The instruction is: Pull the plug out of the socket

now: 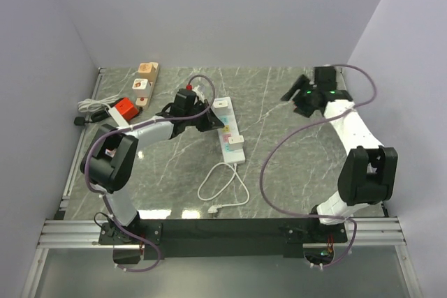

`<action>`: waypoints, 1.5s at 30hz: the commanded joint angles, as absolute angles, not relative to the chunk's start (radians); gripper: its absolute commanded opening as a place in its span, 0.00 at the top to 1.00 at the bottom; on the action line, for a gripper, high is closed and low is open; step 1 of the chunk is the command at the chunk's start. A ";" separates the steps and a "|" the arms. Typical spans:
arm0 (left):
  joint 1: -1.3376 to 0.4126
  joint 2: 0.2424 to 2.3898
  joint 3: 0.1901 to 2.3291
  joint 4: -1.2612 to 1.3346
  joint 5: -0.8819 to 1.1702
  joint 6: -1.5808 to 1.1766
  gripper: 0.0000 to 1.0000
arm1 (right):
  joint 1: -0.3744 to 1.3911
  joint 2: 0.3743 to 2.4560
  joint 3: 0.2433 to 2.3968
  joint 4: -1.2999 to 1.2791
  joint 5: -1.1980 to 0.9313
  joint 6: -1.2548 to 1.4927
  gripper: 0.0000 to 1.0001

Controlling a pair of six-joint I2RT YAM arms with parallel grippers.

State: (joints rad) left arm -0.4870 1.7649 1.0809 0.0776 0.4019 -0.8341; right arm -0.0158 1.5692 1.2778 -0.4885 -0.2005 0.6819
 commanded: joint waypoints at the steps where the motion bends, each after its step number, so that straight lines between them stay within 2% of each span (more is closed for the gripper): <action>1: -0.485 1.772 1.057 0.149 0.403 -0.859 0.99 | 0.145 1.552 1.261 -0.615 -0.187 0.543 0.27; 6: -0.486 1.743 0.996 0.169 0.387 -0.877 0.99 | 0.360 1.578 1.295 -0.655 -0.130 0.393 0.27; 13: -0.486 1.721 0.930 0.183 0.365 -0.884 0.99 | 0.535 1.666 1.379 -0.710 -0.042 0.282 0.21; 26: -0.486 1.756 0.991 0.207 0.397 -0.888 0.99 | 0.666 1.755 1.440 -0.726 -0.002 0.288 0.18; 31: -0.486 1.795 1.026 0.224 0.413 -0.896 0.99 | 0.698 1.804 1.474 -0.759 0.126 0.322 0.18; 36: -0.486 1.859 1.074 0.236 0.445 -0.902 0.99 | 0.701 1.825 1.470 -0.742 0.103 0.337 0.18; 41: -0.488 1.913 1.086 0.313 0.495 -0.934 0.99 | 0.699 1.829 1.431 -0.701 0.084 0.373 0.23; 45: -0.492 1.953 1.068 0.363 0.549 -0.960 0.99 | 0.699 1.845 1.433 -0.677 0.055 0.390 0.36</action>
State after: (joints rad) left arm -0.4873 1.9339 1.0561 0.2699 0.4808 -0.9318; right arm 0.6960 1.8389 1.4265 -0.7200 0.0673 0.3611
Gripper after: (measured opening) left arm 0.013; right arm 0.666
